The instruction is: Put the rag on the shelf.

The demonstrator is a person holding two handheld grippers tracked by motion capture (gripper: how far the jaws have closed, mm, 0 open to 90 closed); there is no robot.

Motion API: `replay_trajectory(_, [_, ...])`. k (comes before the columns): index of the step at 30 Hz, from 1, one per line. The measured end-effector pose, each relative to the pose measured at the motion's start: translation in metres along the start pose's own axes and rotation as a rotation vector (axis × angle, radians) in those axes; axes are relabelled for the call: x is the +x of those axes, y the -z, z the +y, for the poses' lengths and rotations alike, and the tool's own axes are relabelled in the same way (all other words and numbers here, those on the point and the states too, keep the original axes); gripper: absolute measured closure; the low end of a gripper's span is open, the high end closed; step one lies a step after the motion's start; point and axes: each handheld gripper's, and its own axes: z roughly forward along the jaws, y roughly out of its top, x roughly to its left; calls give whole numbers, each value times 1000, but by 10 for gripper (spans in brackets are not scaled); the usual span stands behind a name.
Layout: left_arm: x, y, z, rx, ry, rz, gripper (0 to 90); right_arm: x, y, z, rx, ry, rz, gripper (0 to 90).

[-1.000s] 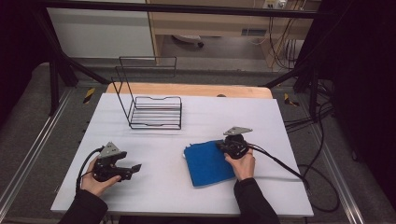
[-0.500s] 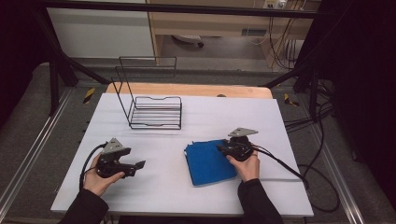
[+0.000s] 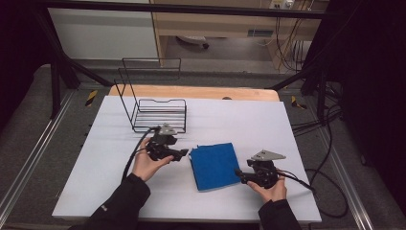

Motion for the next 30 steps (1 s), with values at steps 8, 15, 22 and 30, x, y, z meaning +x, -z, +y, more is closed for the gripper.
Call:
replay_trajectory(8, [-1,-46,4,111,-17,-49,510,2,-3,-11,67,-18,-17,506])
replay_trajectory(15, [-1,-54,-4,131,-14,-111,614,5,-7,-14,92,-42,-5,610])
replay_trajectory(22, [-3,-55,-8,122,-8,-147,742,7,-10,-14,103,-79,7,680])
replay_trajectory(30, [-10,-48,-9,123,-8,-144,857,5,-11,-11,116,-108,58,860])
